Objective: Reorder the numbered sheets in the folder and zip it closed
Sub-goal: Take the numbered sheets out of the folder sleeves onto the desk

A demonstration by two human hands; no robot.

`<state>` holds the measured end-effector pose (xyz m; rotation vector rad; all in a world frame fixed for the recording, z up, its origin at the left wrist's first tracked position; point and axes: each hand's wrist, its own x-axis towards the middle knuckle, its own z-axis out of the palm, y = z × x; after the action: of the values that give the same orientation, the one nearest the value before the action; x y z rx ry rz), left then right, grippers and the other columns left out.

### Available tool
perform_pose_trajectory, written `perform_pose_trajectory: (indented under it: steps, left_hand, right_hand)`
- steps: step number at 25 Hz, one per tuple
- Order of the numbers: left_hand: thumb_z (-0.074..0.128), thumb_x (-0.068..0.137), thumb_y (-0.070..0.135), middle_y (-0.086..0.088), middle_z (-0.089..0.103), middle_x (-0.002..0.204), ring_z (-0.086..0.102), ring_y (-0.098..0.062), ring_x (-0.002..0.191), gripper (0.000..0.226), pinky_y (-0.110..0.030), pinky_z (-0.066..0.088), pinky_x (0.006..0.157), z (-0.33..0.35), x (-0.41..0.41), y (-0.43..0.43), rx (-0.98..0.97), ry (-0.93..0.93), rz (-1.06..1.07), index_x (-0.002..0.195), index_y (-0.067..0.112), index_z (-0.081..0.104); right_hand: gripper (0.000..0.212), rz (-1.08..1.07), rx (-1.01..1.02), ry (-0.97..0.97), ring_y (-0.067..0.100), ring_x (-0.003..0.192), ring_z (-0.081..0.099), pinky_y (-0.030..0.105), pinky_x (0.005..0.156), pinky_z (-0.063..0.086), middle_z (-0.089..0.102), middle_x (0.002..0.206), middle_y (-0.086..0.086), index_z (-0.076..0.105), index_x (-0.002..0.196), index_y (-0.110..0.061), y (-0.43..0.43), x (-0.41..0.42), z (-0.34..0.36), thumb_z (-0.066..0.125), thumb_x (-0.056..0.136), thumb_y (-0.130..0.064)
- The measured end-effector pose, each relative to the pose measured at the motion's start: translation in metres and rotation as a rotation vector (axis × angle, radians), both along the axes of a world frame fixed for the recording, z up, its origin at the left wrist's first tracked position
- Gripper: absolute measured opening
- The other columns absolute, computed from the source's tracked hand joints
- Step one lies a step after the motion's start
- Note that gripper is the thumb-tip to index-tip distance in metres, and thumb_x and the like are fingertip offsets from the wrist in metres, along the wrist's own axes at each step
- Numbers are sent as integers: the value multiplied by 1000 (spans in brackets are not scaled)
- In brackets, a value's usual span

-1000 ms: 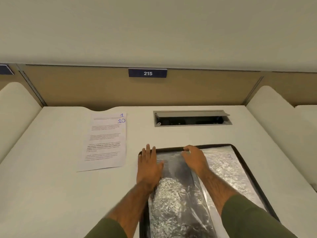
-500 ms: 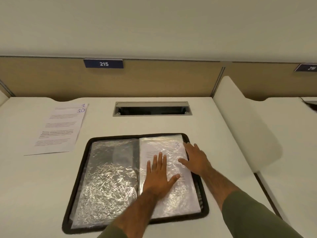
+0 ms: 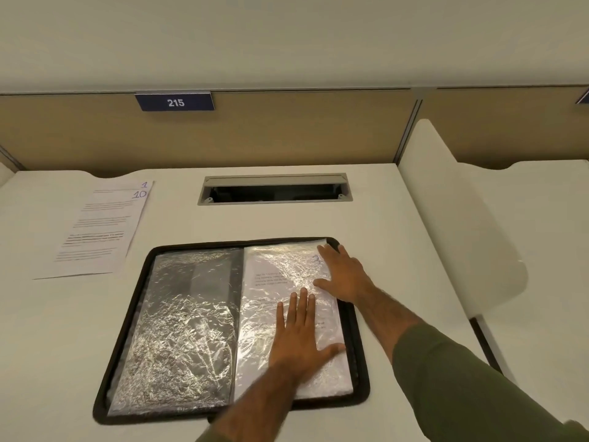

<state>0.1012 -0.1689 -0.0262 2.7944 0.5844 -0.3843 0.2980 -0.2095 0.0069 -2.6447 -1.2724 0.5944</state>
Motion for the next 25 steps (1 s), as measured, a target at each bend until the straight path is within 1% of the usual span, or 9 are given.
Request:
perform_pose_trajectory:
  steps: [4,7,9,11,15,17,21,23,25]
  left_hand:
    - [11,80,95,-1,-46,155,-42,-21,144,112,-53,-15,122,3,0,0,-5,-10,0,152,20,-32]
    - [11,81,94,-1,-46,155,-41,-22,144,111,-53,-15,122,3,0,1,-3,-12,0,151,21,-35]
    - [10,82,94,0,-45,156,-41,-23,144,110,-53,-15,122,3,0,1,-1,-17,1,151,21,-34]
    - [9,82,94,0,-45,156,-40,-23,145,109,-53,-15,122,2,-1,1,-4,-24,1,151,21,-34]
    - [5,81,94,0,-44,157,-39,-20,145,109,-52,-13,123,4,2,-2,-28,-68,37,152,20,-32]
    - [5,83,92,0,-42,158,-37,-19,146,108,-50,-13,123,7,7,-5,-46,-113,90,154,18,-29]
    - [12,88,87,-4,-39,159,-35,-21,147,107,-43,-23,120,19,25,-13,-93,-177,258,156,14,-24]
    - [17,90,84,-6,-37,160,-33,-23,148,106,-38,-31,113,25,34,-16,-119,-208,333,156,12,-22]
    - [26,93,77,-9,-33,161,-29,-26,150,104,-34,-33,108,29,41,-17,-143,-233,377,156,9,-20]
  right_hand:
    - [95,20,-16,40,31,154,12,50,121,25,14,167,5,9,160,-29,13,6,-1,68,87,-44]
    - [94,-65,37,153,33,148,32,41,115,37,23,164,13,17,158,-38,20,9,-3,71,81,-36]
    - [81,-129,170,257,23,133,50,33,106,45,46,152,9,31,155,-34,21,8,0,72,85,-29]
    - [68,-242,322,343,16,114,60,28,94,50,61,135,4,43,150,-26,22,8,7,73,89,-24]
    - [78,-581,546,649,23,95,68,29,69,60,58,130,12,39,150,-17,24,8,14,81,84,-17]
    - [82,-738,607,795,26,84,72,34,67,63,59,128,16,39,148,-10,25,8,15,85,80,-14]
    - [45,-838,572,912,26,72,70,34,66,62,70,92,19,62,118,8,28,4,26,81,84,-15]
    - [36,-834,567,942,27,75,70,34,65,61,70,95,19,65,109,6,30,1,30,81,84,-15]
    - [34,-847,667,979,29,80,70,33,66,60,68,103,17,62,106,-2,31,-1,32,83,81,-13]
